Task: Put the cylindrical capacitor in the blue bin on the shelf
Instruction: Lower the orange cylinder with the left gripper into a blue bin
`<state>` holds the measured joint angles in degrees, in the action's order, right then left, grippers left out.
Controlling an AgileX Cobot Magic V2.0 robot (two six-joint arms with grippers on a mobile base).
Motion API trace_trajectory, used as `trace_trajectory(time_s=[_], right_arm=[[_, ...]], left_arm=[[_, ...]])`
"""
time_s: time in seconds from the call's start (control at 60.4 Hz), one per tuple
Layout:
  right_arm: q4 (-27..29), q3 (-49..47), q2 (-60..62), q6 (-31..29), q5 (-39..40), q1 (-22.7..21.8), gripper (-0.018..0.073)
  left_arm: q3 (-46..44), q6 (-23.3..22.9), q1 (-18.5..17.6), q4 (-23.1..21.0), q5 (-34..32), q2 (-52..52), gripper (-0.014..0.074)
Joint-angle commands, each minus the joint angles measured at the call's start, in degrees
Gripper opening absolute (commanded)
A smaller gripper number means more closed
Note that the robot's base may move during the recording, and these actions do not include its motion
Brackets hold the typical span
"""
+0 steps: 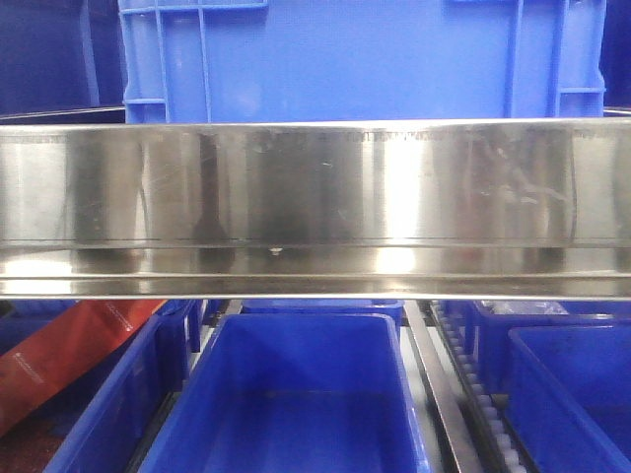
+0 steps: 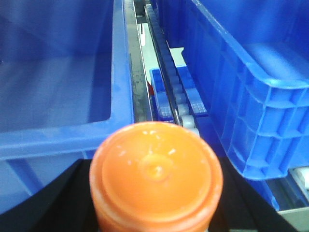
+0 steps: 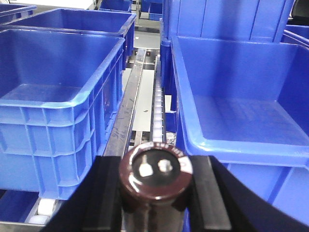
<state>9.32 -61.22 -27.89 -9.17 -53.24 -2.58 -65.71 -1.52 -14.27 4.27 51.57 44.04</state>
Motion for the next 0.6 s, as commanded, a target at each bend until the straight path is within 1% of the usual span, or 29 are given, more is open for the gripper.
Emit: trace_trajectory(time_s=[0.0, 0.066, 0.116, 0.265, 0.364, 0.464, 0.58], right_arm=[[-0.1, -0.5, 0.2, -0.3, 1.4, -0.1, -0.0162], [-0.1, -0.5, 0.2, -0.3, 1.4, -0.1, -0.0162], [-0.1, -0.5, 0.2, -0.3, 1.4, -0.1, -0.0162], [-0.1, -0.5, 0.2, -0.3, 1.4, -0.1, -0.0162], [-0.1, -0.5, 0.2, -0.3, 1.4, -0.1, -0.0162], [-0.1, -0.5, 0.2, -0.3, 1.7, -0.1, -0.0162], [-0.1, -0.5, 0.2, -0.3, 2.1, -0.1, -0.0162]], left_arm=[[-1.4, 0.6, -0.4, -0.1, -3.3, 0.5, -0.0111], [-4.5, 4.0, -1.7, -0.6, -2.8, 3.2, -0.0111], [-7.5, 5.6, -4.2, -0.6, -2.4, 6.1, -0.0111], [-20.3, 5.8, -16.1, -0.5, -2.4, 18.4, -0.0111], [-29.6, 5.8, -22.0, 0.9, -2.1, 27.6, -0.0111], [-38.7, 5.8, -25.7, 3.3, -1.2, 37.0, -0.0111], [-47.3, 5.8, -26.5, 3.0, -1.0, 46.6, -0.0111]])
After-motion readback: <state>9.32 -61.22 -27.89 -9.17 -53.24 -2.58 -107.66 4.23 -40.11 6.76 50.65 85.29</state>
